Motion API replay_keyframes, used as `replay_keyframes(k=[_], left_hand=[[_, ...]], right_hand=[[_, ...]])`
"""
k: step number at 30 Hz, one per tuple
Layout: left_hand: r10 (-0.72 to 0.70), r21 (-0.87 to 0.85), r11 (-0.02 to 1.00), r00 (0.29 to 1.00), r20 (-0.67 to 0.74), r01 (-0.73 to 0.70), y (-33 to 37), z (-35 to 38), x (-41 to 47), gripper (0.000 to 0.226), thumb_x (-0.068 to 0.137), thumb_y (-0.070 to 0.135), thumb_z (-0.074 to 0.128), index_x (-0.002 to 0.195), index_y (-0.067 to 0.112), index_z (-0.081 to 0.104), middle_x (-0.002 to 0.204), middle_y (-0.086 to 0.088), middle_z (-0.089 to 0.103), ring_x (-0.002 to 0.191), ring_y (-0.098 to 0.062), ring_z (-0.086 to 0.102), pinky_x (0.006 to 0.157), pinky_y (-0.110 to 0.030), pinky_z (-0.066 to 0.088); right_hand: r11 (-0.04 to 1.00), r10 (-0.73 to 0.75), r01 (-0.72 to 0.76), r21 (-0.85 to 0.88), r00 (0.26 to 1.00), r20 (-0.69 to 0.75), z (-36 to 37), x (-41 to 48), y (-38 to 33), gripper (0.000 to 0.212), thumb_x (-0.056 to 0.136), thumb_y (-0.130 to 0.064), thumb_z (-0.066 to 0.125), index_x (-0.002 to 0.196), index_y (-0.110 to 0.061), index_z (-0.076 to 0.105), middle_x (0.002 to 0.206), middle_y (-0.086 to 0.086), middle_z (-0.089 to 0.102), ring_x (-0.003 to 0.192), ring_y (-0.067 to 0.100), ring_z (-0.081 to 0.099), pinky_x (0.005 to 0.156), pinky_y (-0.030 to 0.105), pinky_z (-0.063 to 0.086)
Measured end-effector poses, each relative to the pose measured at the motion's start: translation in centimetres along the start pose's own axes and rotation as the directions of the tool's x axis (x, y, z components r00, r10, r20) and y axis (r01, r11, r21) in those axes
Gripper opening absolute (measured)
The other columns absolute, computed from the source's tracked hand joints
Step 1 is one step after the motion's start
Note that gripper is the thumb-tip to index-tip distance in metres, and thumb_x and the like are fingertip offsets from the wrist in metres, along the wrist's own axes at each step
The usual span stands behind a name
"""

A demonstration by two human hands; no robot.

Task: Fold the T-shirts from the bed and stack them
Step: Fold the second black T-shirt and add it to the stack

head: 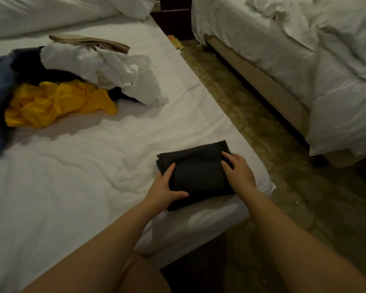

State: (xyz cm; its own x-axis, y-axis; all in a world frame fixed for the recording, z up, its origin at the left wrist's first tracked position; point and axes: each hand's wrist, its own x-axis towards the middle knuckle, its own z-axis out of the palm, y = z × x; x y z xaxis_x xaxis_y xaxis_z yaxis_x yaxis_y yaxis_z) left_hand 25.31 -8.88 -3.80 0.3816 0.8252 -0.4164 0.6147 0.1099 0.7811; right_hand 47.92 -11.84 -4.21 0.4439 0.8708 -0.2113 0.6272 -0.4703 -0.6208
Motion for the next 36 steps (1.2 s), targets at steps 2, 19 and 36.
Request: replay_keyframes(k=[2, 19, 36], left_hand=[[0.015, 0.022, 1.000, 1.000, -0.014, -0.015, 0.1, -0.3, -0.3, 0.101, 0.074, 0.032, 0.077, 0.149, 0.030, 0.009, 0.152, -0.006, 0.014, 0.136, -0.024, 0.027, 0.108, -0.032, 0.030], [0.038, 0.545, 0.788, 0.861, -0.506, 0.286, -15.2, -17.9, 0.8, 0.095, 0.075, 0.080, 0.006, 0.149, 0.022, 0.018, 0.155, -0.005, 0.020, 0.143, -0.019, 0.019, 0.112, -0.046, 0.015], [0.378, 0.465, 0.883, 0.676, -0.632, -0.059, -14.4, -23.5, 10.0, 0.071, 0.087, 0.070, 0.018, 0.144, 0.027, 0.021, 0.145, -0.014, 0.039, 0.128, -0.028, 0.038, 0.094, -0.056, 0.038]], right_hand=[[0.993, -0.019, 0.010, -0.119, 0.997, -0.078, -0.2, -0.5, -1.1, 0.045, 0.095, -0.044, 0.043, 0.138, -0.033, 0.041, 0.152, 0.001, 0.024, 0.134, 0.025, 0.030, 0.105, 0.042, 0.033], [0.824, -0.432, 0.497, -0.273, 0.862, 0.265, 17.6, 3.1, -18.6, 0.058, 0.095, -0.050, 0.034, 0.146, -0.025, 0.024, 0.155, 0.000, 0.020, 0.141, 0.018, 0.017, 0.115, 0.033, 0.016], [0.910, -0.322, 0.254, -0.328, 0.931, -0.171, 20.0, 16.9, -26.4, 0.060, 0.089, -0.020, 0.049, 0.146, -0.026, 0.029, 0.150, 0.012, 0.024, 0.131, 0.036, 0.028, 0.102, 0.041, 0.030]])
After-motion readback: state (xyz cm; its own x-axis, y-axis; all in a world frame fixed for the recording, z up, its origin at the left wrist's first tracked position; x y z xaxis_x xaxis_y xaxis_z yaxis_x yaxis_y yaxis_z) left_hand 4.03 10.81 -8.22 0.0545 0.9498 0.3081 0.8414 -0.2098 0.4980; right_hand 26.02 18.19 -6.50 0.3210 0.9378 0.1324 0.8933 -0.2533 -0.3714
